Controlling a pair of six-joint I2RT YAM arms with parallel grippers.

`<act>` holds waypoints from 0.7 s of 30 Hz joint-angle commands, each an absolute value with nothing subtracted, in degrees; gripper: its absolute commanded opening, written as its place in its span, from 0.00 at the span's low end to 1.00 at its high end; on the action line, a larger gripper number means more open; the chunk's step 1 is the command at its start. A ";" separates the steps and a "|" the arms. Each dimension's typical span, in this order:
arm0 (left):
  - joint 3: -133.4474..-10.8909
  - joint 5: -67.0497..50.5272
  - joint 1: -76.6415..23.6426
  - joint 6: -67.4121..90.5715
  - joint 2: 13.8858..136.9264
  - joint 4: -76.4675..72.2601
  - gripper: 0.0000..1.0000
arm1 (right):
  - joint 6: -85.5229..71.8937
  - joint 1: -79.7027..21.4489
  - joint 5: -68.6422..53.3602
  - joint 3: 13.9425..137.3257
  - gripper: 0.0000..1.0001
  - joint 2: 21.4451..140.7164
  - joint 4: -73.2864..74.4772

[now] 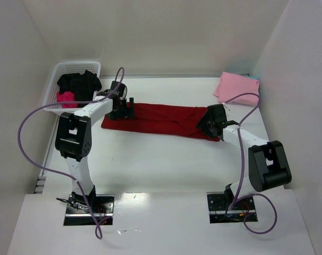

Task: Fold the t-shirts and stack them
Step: Fold the other side of the tshirt into a rectangle

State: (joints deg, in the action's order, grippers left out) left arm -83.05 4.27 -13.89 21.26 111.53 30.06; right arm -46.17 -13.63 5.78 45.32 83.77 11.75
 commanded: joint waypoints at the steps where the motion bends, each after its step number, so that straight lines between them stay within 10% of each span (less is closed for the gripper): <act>1: -82.97 6.93 -13.01 24.08 109.42 30.94 0.99 | -45.97 -14.24 6.77 47.28 0.64 84.11 9.40; 21: -87.80 11.78 -11.95 23.64 117.15 28.74 0.99 | -45.97 -14.24 8.88 47.90 0.68 85.69 9.93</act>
State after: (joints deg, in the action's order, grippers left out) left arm -84.95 10.00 -11.94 24.14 115.79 29.80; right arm -45.98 -13.63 6.92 45.76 85.45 11.57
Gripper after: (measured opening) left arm 0.990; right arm 0.675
